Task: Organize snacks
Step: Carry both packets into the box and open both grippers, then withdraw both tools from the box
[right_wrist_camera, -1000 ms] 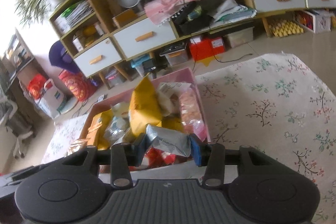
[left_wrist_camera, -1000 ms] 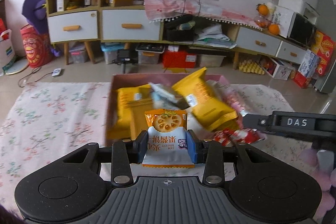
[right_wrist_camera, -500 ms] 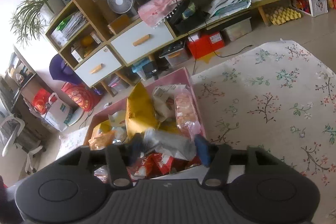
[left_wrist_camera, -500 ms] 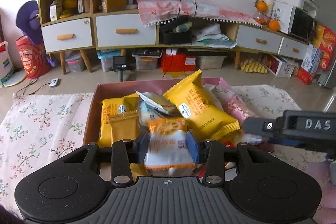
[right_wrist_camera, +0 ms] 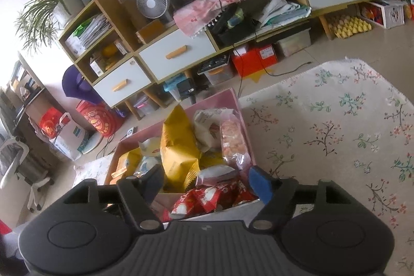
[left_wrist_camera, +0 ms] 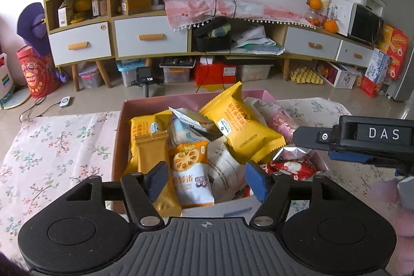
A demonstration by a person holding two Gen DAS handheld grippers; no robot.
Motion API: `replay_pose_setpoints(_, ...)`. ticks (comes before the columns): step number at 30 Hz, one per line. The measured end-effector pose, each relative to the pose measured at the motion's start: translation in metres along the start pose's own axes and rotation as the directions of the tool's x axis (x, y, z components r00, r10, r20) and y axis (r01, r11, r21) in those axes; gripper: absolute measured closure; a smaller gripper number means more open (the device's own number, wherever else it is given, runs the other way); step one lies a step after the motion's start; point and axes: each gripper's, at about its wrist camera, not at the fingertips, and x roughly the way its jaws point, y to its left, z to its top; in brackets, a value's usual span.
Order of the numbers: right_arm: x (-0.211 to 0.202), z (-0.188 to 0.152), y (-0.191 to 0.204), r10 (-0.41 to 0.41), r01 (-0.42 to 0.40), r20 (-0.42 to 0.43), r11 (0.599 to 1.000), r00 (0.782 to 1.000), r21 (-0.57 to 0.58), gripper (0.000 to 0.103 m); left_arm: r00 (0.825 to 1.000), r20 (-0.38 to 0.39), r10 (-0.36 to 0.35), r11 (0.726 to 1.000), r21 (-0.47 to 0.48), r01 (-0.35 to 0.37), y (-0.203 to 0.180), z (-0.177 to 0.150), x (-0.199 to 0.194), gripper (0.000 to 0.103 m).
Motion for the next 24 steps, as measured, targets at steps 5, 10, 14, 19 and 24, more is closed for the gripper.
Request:
replay_pose_setpoints(5, -0.013, 0.0, 0.006, -0.02, 0.021, 0.006, 0.999, 1.0, -0.043, 0.036, 1.0, -0.009, 0.01, 1.0, -0.009, -0.01, 0.005, -0.003, -0.017, 0.027)
replay_pose_setpoints(10, -0.028, -0.005, 0.01, -0.044, 0.044, 0.003, 0.995, 0.999, -0.093, 0.029, 0.999, -0.03, 0.024, 1.0, -0.018, -0.025, 0.009, -0.012, -0.034, 0.016)
replay_pose_setpoints(14, -0.042, -0.011, 0.012, -0.055, 0.055, 0.003, 0.99, 0.998, -0.129, 0.025, 0.998, -0.053, 0.033, 0.999, -0.037, -0.035, 0.011, -0.023, -0.047, 0.011)
replay_pose_setpoints(19, -0.059, -0.022, 0.016, -0.068, 0.066, -0.006, 0.986, 0.998, -0.155, 0.019, 0.994, -0.091, 0.054, 0.996, -0.073, -0.06, 0.014, -0.036, -0.061, 0.006)
replay_pose_setpoints(24, -0.07, -0.037, 0.022, -0.089, 0.082, -0.038, 0.983, 0.995, -0.166, 0.017, 0.991, -0.116, 0.066, 0.992, -0.101, -0.078, 0.017, -0.05, -0.069, 0.004)
